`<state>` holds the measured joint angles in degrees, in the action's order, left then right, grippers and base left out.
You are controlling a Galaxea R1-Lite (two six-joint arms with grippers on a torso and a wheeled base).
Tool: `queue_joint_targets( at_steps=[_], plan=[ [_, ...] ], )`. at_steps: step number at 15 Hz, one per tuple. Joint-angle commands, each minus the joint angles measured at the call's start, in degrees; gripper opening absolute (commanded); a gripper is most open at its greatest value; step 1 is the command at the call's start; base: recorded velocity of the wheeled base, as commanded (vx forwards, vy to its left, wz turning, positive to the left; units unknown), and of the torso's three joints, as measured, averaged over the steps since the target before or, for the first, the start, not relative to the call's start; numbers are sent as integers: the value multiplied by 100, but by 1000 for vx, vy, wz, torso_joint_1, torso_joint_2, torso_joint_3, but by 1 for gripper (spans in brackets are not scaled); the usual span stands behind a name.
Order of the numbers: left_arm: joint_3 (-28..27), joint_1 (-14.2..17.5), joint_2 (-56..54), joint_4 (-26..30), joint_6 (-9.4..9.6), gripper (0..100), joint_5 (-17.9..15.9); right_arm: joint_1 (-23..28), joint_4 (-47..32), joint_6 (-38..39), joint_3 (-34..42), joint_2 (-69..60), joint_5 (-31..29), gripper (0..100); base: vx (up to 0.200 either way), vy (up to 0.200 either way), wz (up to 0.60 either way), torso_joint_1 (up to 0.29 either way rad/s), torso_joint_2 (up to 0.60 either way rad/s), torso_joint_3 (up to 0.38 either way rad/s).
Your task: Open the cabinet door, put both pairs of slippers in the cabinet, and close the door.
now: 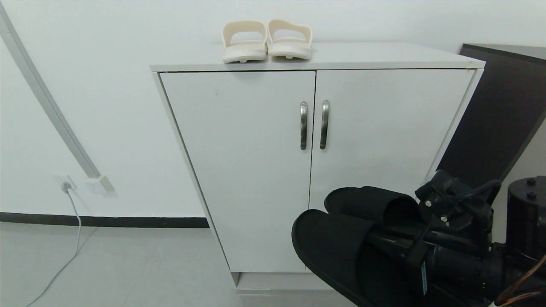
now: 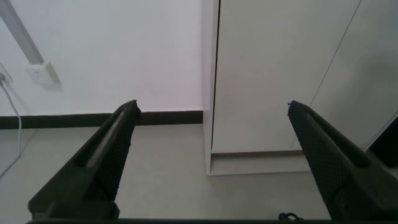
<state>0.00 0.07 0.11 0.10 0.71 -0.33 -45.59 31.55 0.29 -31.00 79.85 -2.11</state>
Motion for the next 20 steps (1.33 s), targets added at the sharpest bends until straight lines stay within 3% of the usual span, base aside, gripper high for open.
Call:
queue_joint_targets(
  at_steps=[1,5,6,7,8,11,13,14,16,18,20],
  plan=[
    [0,1,-2,-1,0,100,-2,-2,0,-3,-2,22,0,0,0,0,0,-12,383,369],
    [-70,1,7,-27,96,100,-73,-2,141,6,24,-22,0,0,0,0,0,-1,110,93],
    [-694,1,200,-27,-141,100,-108,-2,167,6,77,-22,0,0,0,0,0,0,0,0],
    [-1354,1,595,17,-598,100,-134,-2,176,6,103,-4,0,0,0,0,0,0,0,0],
    [-1828,-7,1263,34,-827,100,-213,-11,238,-3,112,13,0,0,0,0,0,0,0,0],
    [-1828,-7,2511,-361,-844,100,-767,-29,246,-3,121,13,0,0,0,0,0,0,0,0],
    [-1846,-7,3487,-1179,-844,100,-1215,-29,255,6,165,13,0,0,0,0,0,0,0,0],
    [-1854,-7,3689,-1354,-844,100,-1277,-29,255,6,165,13,0,0,0,0,0,0,0,0],
    [-1916,-60,4674,-2269,-827,100,-1593,-29,255,6,173,22,0,0,0,0,0,0,0,0],
    [-2083,-289,5192,-2646,-827,100,-1707,-29,255,-3,173,22,0,0,0,0,0,0,0,0],
    [-2303,-552,5438,-2682,-827,100,-1699,-29,255,-3,173,22,0,0,0,0,0,0,0,0]
  ],
)
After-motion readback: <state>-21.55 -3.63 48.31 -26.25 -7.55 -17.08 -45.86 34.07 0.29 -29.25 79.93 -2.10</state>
